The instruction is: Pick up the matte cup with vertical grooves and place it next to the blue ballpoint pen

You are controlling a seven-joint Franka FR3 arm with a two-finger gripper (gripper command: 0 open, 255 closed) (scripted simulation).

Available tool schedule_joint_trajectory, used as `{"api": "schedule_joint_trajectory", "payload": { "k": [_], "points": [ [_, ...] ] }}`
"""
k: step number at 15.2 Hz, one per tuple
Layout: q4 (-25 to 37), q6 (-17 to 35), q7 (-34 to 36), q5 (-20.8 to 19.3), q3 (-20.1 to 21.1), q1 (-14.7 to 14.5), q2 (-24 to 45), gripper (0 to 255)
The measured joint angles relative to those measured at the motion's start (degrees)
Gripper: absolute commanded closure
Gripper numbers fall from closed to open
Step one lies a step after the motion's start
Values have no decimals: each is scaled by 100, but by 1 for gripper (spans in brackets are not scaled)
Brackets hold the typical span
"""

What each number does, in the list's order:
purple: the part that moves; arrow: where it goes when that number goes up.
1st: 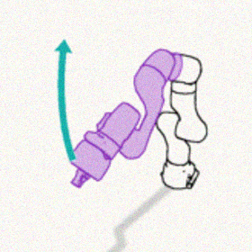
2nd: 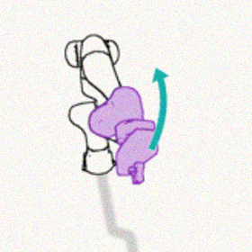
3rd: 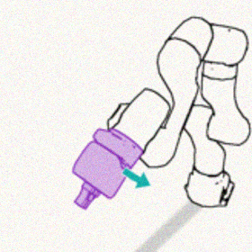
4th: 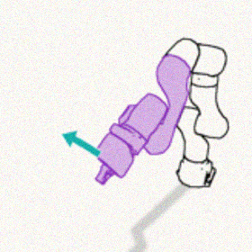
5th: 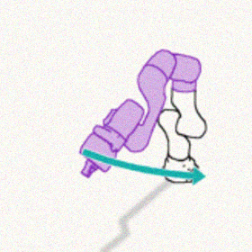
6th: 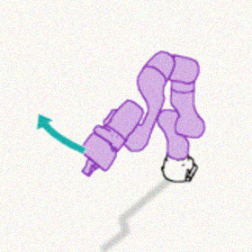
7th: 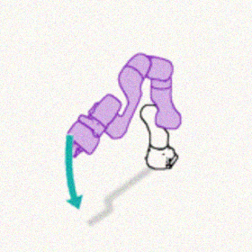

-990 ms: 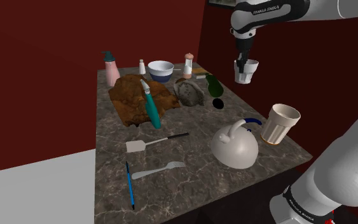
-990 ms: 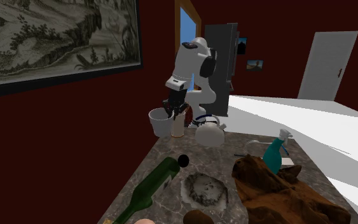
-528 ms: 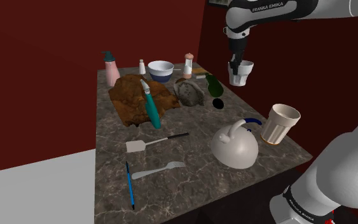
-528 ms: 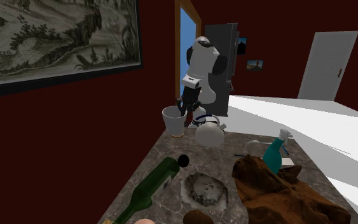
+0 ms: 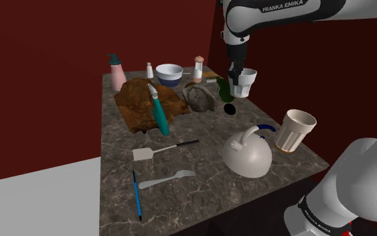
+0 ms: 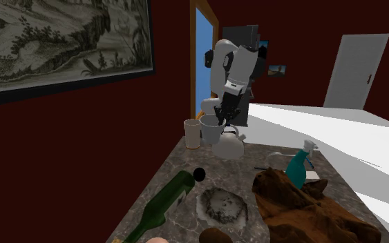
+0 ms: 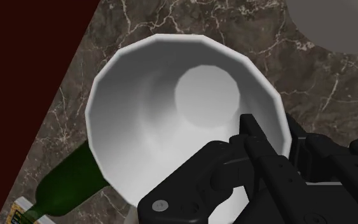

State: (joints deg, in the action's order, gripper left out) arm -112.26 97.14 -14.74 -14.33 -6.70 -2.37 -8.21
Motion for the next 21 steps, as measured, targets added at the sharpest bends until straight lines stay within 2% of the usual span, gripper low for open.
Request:
{"api": "schedule_joint_trajectory", "payload": {
  "k": [13, 21],
  "points": [
    [188, -464, 1701, 426, 1034, -811, 92, 255],
    [867, -745, 2738, 624, 1624, -1311, 663, 255]
  ]
}}
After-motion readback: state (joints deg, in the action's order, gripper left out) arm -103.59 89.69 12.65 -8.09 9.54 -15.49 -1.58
